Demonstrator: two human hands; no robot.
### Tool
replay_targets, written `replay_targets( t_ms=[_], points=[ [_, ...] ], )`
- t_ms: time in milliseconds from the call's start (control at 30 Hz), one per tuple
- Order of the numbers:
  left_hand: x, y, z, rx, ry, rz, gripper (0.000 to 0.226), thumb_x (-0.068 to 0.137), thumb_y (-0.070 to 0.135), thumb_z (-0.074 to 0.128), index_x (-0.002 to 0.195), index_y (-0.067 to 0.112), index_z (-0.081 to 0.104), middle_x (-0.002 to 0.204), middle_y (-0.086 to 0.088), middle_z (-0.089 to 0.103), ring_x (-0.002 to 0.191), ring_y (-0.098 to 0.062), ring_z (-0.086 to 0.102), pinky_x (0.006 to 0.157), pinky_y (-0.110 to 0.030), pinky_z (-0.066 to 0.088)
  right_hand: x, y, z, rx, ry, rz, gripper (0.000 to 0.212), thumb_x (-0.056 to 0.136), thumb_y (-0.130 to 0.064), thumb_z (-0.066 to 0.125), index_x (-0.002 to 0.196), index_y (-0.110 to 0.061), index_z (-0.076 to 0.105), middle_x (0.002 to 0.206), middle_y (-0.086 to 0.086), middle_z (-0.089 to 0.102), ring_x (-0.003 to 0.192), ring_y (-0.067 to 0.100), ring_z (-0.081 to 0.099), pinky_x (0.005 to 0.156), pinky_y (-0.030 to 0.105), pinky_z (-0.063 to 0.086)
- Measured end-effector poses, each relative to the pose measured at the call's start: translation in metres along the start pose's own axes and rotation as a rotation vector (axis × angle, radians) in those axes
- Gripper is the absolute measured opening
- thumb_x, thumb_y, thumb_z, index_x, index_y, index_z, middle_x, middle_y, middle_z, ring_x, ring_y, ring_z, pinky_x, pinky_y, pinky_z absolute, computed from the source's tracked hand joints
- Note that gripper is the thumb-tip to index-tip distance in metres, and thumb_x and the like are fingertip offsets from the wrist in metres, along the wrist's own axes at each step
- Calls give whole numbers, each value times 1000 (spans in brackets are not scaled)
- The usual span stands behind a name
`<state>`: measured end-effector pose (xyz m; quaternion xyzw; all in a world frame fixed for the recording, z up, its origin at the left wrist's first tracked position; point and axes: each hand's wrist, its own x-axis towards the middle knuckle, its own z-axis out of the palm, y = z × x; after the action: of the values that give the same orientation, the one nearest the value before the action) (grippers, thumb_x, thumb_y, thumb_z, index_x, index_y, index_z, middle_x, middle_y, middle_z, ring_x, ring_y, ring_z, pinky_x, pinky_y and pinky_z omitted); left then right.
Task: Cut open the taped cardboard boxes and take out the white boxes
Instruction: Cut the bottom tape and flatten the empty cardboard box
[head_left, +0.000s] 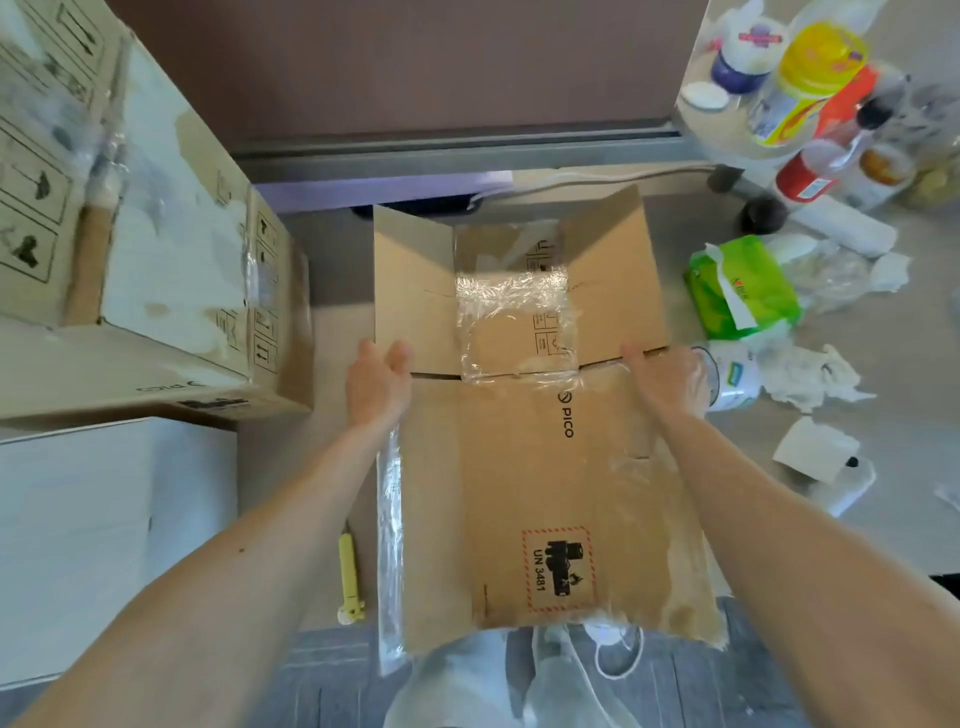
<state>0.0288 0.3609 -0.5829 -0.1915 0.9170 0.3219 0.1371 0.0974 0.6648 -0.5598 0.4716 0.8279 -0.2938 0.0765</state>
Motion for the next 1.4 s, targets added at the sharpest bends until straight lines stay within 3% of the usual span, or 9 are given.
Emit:
replay_targets(
  t_ms=[100, 267, 467, 667, 767, 867, 1000, 1200, 1400],
  points=[
    [-26, 17, -19, 13, 83, 53, 49, 104, 47, 39, 117, 1, 49, 113, -24, 62, 107, -42, 59, 77, -39, 37, -18, -1, -28, 61, 43, -49, 61, 85, -61, 54, 112, -6, 63, 111, 16, 61, 95, 32, 54, 84, 43, 46],
    [-84, 53, -68, -69, 218, 171, 57, 103, 49, 41, 124, -4, 52, 119, -26, 63, 112, -42, 60, 85, -43, 43, -46, 2, -97, 190, 82, -156, 60, 83, -65, 54, 107, -12, 66, 108, 15, 68, 102, 37, 61, 81, 40, 45],
    [-178, 102, -139, -236, 380, 361, 53, 101, 50, 45, 118, 0, 53, 97, -4, 53, 92, -23, 54, 77, -35, 39, -89, 3, -189, 357, 157, -326, 50, 90, -58, 56, 110, -12, 61, 111, 14, 67, 106, 36, 61, 82, 40, 44],
    [-255, 130, -223, -380, 538, 523, 46, 98, 50, 52, 107, 5, 55, 89, -1, 58, 87, -25, 58, 71, -35, 41, -133, -10, -259, 504, 177, -506, 57, 88, -62, 55, 115, -12, 59, 114, 15, 66, 108, 37, 60, 85, 42, 46],
    [-291, 140, -265, -422, 623, 555, 42, 97, 49, 55, 97, 7, 57, 81, 2, 60, 75, -16, 57, 62, -32, 39, -161, -25, -289, 555, 204, -568, 55, 90, -57, 57, 113, -7, 61, 106, 14, 65, 108, 36, 59, 76, 36, 36],
    [-323, 143, -308, -420, 718, 570, 45, 96, 51, 55, 94, 6, 57, 81, 3, 59, 74, -18, 56, 65, -35, 41, -184, -48, -306, 631, 200, -655, 53, 89, -60, 57, 102, -10, 69, 97, 12, 70, 96, 34, 63, 69, 33, 37],
    [-348, 119, -368, -412, 829, 518, 51, 96, 57, 52, 95, 6, 54, 84, 3, 56, 76, -15, 53, 63, -34, 39, -231, -89, -307, 697, 133, -786, 48, 90, -57, 55, 93, -11, 66, 90, 12, 67, 84, 32, 58, 69, 34, 40],
    [-375, 39, -453, -377, 1006, 380, 53, 97, 58, 48, 94, 5, 51, 85, 1, 53, 71, -5, 48, 55, -21, 33, -321, -157, -270, 729, -14, -962, 43, 92, -58, 52, 79, -18, 61, 71, -6, 61, 74, 25, 57, 68, 33, 42],
    [-411, -92, -538, -372, 1212, 230, 55, 97, 57, 49, 88, 4, 48, 81, -2, 52, 67, -11, 49, 54, -27, 36, -452, -227, -192, 718, -175, -1200, 43, 92, -55, 52, 92, -13, 61, 81, 0, 63, 77, 22, 53, 68, 31, 36]
  ],
)
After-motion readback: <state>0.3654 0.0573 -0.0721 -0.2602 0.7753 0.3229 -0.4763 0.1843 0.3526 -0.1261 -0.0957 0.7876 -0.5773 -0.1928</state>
